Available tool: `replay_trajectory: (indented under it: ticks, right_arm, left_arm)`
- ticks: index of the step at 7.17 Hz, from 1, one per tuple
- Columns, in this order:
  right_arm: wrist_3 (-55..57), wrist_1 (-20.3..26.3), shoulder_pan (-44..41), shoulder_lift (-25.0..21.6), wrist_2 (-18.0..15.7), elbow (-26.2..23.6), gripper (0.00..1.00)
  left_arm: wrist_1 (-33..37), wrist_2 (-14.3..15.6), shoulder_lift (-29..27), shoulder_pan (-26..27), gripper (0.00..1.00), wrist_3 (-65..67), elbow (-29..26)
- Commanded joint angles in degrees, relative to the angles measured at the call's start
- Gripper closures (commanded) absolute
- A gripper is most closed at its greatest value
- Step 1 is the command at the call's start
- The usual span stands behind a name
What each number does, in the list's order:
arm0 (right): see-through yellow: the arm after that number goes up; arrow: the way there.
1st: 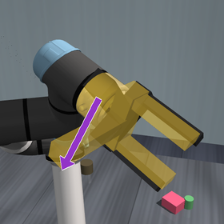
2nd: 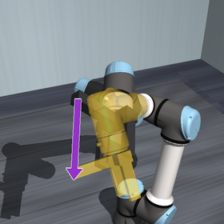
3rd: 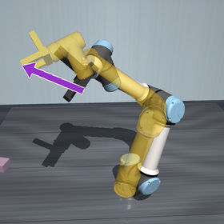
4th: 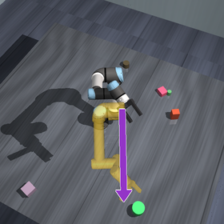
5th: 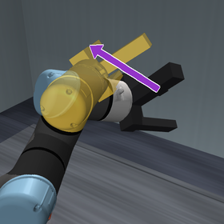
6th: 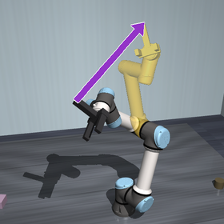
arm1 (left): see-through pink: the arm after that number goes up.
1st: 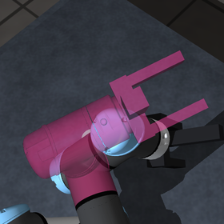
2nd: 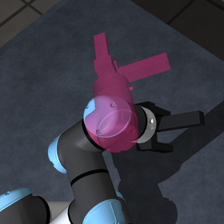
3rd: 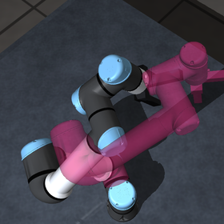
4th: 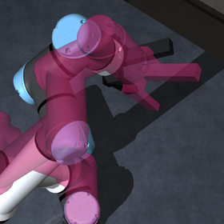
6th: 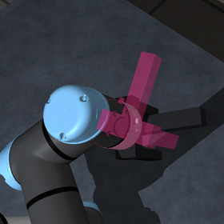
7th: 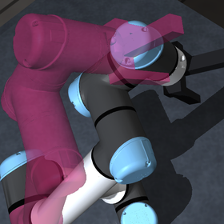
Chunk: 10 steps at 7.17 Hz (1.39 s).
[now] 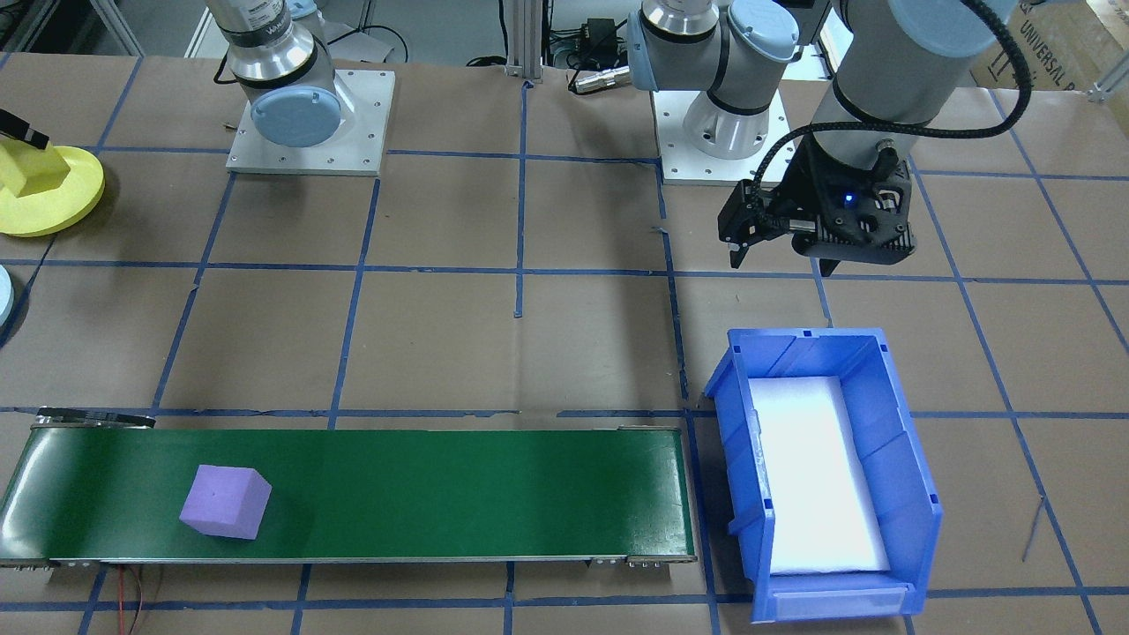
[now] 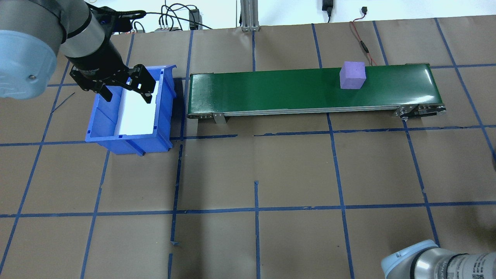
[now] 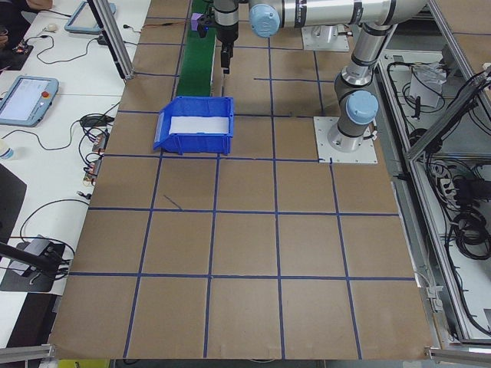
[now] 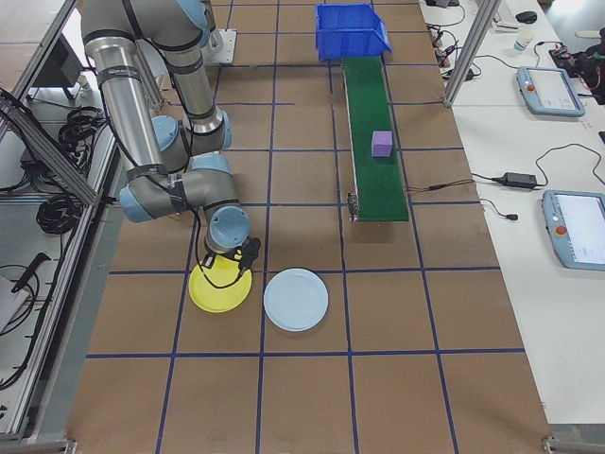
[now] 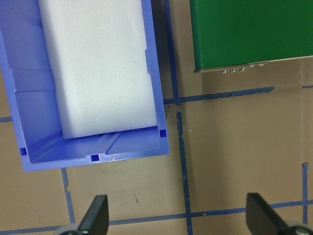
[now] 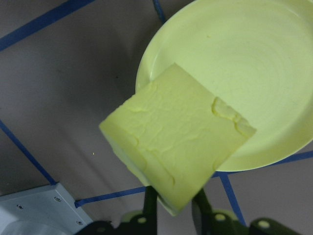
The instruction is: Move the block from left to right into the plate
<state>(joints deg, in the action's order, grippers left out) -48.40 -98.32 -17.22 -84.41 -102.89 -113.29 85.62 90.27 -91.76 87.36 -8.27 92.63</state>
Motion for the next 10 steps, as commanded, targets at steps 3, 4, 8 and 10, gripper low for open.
replay_trajectory:
  ticks: [3, 4, 8, 10]
  right_arm:
    - [0.2, 0.4, 0.2, 2.0, 0.6, 3.8, 0.26]
    - [0.6, 3.4, -4.1, 2.0, 0.7, 7.5, 0.26]
    - [3.7, 2.6, -26.1, 9.8, 10.8, 21.3, 0.26]
    - [7.5, -5.2, -31.0, 15.5, 17.0, 23.7, 0.26]
  left_arm:
    - [-0.1, 0.0, 0.0, 0.0, 0.00, 0.0, 0.0]
    - [0.0, 0.0, 0.0, 0.0, 0.00, 0.0, 0.0]
    - [-0.1, 0.0, 0.0, -0.1, 0.00, 0.0, 0.0]
    - [0.0, 0.0, 0.0, -0.1, 0.00, 0.0, 0.0]
